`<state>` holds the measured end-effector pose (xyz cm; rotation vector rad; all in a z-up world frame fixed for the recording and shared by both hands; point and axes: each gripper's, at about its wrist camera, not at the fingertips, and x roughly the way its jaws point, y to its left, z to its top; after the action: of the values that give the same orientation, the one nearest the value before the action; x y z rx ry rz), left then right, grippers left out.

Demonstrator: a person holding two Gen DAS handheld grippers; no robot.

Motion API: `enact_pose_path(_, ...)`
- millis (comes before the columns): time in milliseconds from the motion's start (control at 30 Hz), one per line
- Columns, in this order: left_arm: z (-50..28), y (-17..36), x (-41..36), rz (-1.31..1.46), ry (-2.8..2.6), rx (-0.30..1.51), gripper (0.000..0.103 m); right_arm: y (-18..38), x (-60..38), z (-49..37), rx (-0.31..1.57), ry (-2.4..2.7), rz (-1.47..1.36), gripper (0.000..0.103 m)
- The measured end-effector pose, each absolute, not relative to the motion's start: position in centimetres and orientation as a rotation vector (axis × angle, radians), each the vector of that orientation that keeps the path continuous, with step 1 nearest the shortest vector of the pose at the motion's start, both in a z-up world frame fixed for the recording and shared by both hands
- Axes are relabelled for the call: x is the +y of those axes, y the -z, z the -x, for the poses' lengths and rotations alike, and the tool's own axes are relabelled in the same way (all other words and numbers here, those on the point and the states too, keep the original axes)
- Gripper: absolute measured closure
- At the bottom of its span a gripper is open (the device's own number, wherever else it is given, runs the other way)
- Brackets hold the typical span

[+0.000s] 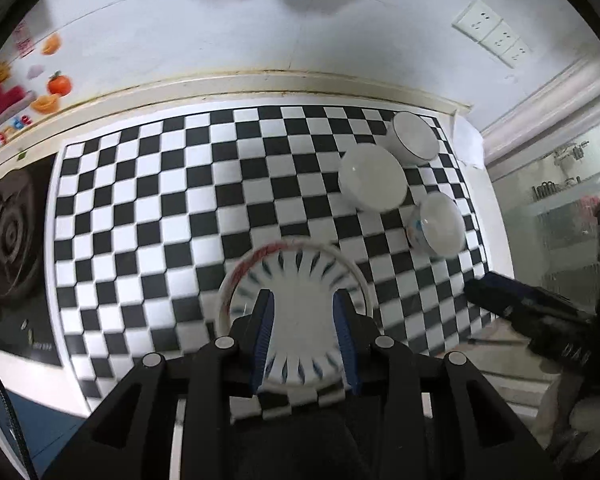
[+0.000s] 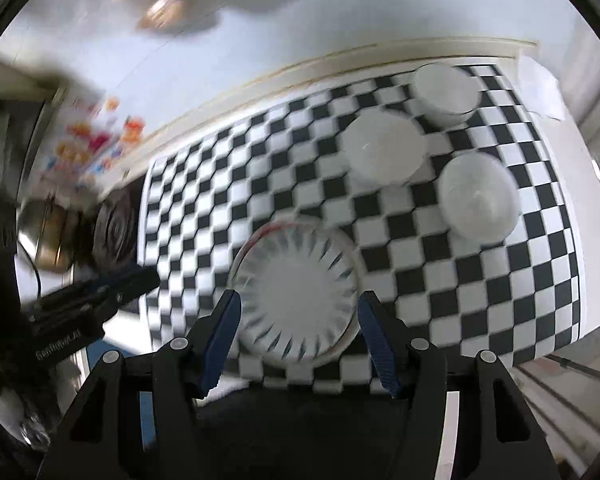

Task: Organize plates and bowls
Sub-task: 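Move both tools to a white bowl and close on its rim, then lift the white bowl with both tools and carry it toward the blue-dot bowl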

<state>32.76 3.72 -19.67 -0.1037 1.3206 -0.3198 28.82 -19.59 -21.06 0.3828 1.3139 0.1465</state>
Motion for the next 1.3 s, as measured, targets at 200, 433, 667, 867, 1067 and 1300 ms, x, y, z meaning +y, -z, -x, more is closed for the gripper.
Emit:
enact_pose_path(200, -40.2, 25.8, -0.5, 0.19, 0.285, 1.425, 0.075, 26.2, -26.5, -35.6, 1.313, -0.071, -0.466, 0.039)
enact_pose_path(433, -47.4, 33.8, -5.7, 0.267, 0.244, 1.587, 0.075, 36.1, -31.2, -46.0, 1.482, -0.113, -0.479, 0.049)
enact_pose_path(667, -49.7, 38.8, -7.6, 0.314, 0.203, 1.667, 0.079, 41.7, -30.7, -50.4, 1.63, -0.206, -0.459, 0.078)
enact_pose_path(867, -49.0, 38.0, -8.5, 0.251, 0.154, 1.631, 0.084, 42.6, -29.5, -50.7, 1.667, -0.239, -0.378, 0.093)
enact_pose_path(1067, -46.9, 33.8, -8.0, 0.224, 0.153, 1.564, 0.084, 40.2, -28.9, -49.4, 1.631, -0.295, -0.377, 0.093)
enact_pose_path(1300, -41.4, 29.7, -8.6, 0.176, 0.205, 1.53, 0.084, 35.3, -29.4, -43.7, 1.577, -0.348, -0.36, 0.093)
